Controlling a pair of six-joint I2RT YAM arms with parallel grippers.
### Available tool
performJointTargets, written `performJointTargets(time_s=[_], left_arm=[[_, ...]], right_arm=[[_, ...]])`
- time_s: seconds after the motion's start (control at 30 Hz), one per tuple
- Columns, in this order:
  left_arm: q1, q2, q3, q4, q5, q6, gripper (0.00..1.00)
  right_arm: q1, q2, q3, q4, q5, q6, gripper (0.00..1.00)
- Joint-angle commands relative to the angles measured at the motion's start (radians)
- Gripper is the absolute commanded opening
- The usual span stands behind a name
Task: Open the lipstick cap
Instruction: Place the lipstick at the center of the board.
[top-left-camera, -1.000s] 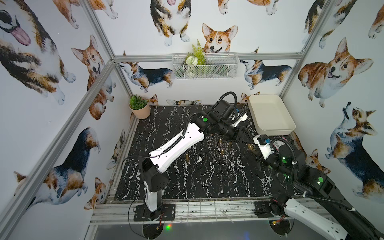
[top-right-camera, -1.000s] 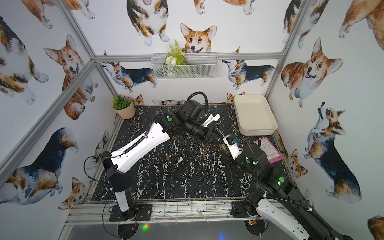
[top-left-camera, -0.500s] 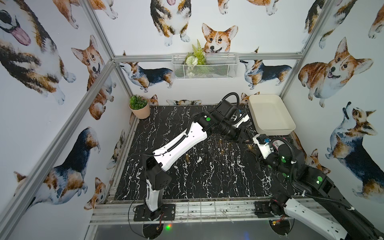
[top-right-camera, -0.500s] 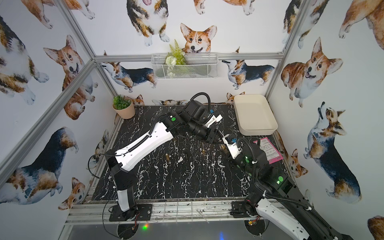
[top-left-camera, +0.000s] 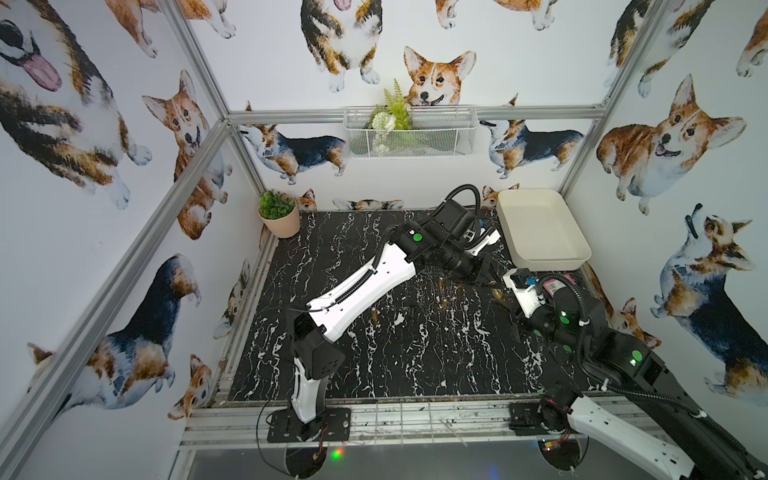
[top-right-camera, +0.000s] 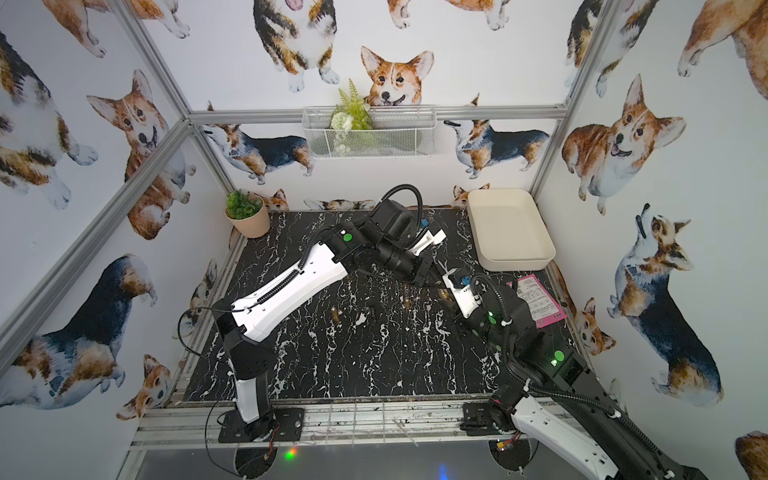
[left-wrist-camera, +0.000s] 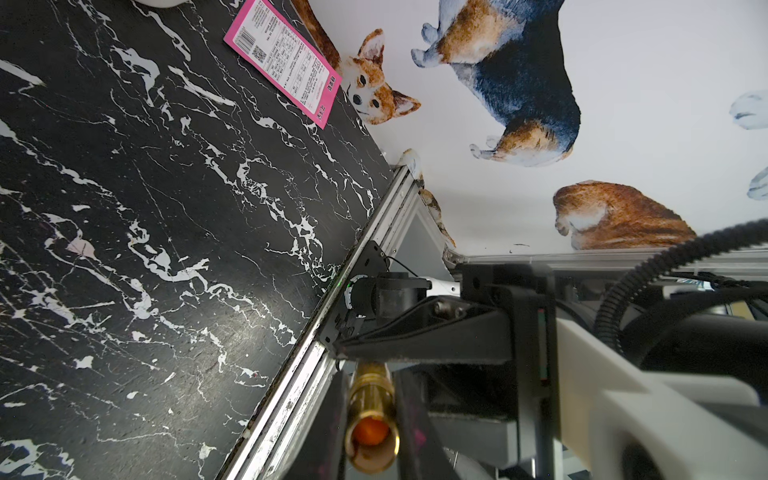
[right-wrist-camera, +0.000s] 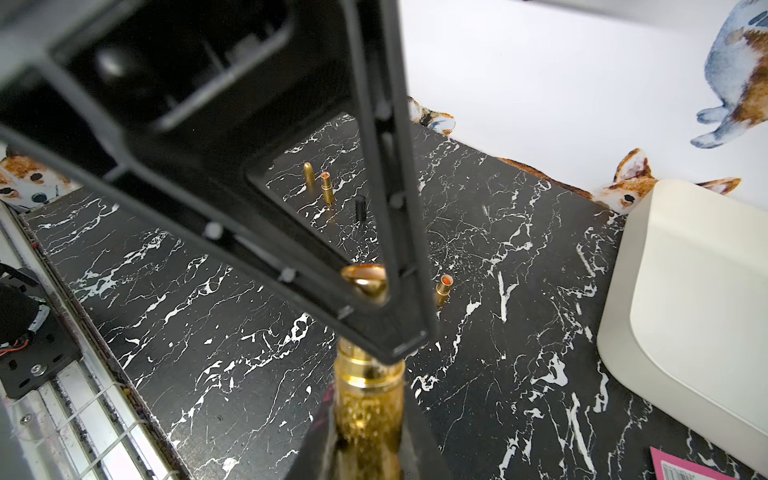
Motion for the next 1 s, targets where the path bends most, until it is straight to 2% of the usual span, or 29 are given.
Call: performJointTargets(time_s=[0.0, 0.1, 0.3, 0.47, 0.6, 0.97], left_arm=[[-0.001, 0.002, 0.011, -0.029, 0.011, 0.018, 0.20], [-0.001, 0.006, 0.021, -0.037, 0.011, 0.021, 0.19], [-0.001, 0.015, 0.038, -0.053, 0.003, 0.025, 0.17], [-0.001, 0.018, 0.040, -0.051, 0.010, 0.023, 0.15], [-0.001, 0.016, 0.045, -0.046, 0.017, 0.019, 0.15], [0.007, 0.008, 0.045, -0.043, -0.007, 0.013, 0.15]], right_arm=[[0.002, 0.000, 0.009, 0.036, 0.017, 0.004, 0.00], [0.001, -0.002, 0.010, 0.038, 0.025, 0.004, 0.01], [0.002, -0.004, 0.008, 0.037, 0.030, 0.004, 0.18], [0.002, -0.010, 0.002, 0.042, 0.043, 0.004, 0.24], [0.002, -0.004, 0.004, 0.044, 0.049, 0.007, 0.36], [0.001, -0.028, 0.009, 0.018, 0.062, 0.012, 0.48]])
